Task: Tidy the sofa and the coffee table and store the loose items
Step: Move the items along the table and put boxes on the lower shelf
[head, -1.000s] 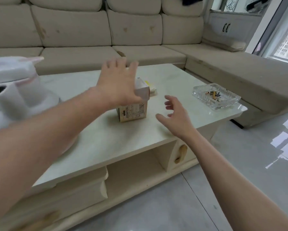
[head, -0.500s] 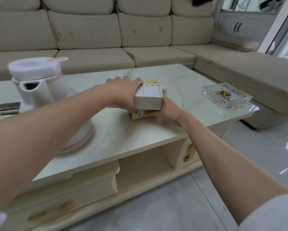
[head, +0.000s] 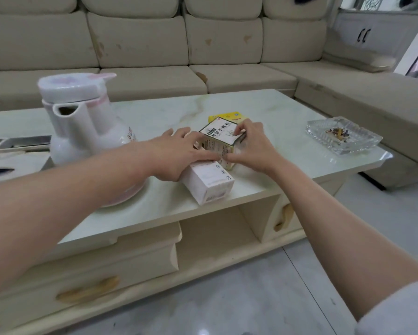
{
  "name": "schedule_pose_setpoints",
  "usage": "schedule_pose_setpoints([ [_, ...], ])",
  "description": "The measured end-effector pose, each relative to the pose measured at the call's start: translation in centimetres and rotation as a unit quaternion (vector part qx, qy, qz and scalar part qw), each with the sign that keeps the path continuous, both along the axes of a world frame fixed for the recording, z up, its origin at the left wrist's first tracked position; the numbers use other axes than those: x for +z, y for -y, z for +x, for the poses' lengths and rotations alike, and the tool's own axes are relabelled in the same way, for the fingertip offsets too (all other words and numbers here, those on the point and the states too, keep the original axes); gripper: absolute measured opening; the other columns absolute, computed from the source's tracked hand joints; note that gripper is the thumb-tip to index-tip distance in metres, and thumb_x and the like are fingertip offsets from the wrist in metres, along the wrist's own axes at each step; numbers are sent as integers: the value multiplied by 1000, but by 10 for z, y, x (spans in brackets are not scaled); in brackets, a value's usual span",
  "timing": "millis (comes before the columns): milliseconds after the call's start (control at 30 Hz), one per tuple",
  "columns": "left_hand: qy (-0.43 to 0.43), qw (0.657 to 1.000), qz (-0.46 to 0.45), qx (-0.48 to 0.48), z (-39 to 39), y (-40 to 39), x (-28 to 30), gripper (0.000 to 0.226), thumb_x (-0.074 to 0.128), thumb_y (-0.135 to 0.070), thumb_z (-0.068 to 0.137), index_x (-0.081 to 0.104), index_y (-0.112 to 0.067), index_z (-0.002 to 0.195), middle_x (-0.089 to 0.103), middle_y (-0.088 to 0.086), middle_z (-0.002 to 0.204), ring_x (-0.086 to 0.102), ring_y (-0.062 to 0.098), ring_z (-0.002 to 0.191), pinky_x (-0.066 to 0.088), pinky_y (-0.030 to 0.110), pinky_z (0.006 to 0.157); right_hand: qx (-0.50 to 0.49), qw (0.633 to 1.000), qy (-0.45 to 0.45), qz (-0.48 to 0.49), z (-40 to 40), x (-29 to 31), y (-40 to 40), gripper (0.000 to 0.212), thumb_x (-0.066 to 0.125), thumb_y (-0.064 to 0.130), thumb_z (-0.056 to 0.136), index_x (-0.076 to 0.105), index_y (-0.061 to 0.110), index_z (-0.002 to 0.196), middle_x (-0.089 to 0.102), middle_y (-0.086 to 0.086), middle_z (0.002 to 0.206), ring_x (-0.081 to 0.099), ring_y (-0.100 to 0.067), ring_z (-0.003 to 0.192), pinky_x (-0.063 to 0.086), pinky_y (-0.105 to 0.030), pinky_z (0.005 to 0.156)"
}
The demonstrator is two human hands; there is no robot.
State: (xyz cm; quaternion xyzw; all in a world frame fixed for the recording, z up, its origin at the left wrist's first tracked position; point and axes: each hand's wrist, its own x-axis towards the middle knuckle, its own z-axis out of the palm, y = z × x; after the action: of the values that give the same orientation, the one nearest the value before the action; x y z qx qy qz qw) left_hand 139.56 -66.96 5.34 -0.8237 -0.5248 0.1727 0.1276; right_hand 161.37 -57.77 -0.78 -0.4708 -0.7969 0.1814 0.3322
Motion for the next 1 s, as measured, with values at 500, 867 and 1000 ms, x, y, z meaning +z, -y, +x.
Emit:
schedule_pose_setpoints([
  [500, 499, 751, -173, 395, 46, 11, -10, 43, 55, -53, 91, 61, -14, 108, 69, 5, 101, 69, 22, 80, 58, 30, 65, -168, 977, -46, 119, 23, -33, 83, 76, 73, 64, 58, 37, 27, 114, 27, 10, 111, 43, -8, 94, 37, -23, 74],
  [867, 637, 653, -306, 271, 152, 47, -44, 64, 82, -22, 78, 45, -8, 129, 71, 7, 109, 73, 24, 91, 61, 40, 77, -306, 933, -134, 131, 157, -69, 159, 68, 72, 61, 60, 42, 25, 109, 38, 3, 113, 40, -2, 100, 45, -32, 78],
  [1000, 581, 704, -342, 222, 170, 63, -85, 37, 74, -21, 85, 60, -14, 119, 73, 3, 107, 73, 18, 89, 62, 34, 71, -317, 936, -108, 108, 176, -109, 189, 67, 80, 48, 60, 43, 19, 109, 34, 10, 109, 49, -18, 103, 51, -39, 75],
])
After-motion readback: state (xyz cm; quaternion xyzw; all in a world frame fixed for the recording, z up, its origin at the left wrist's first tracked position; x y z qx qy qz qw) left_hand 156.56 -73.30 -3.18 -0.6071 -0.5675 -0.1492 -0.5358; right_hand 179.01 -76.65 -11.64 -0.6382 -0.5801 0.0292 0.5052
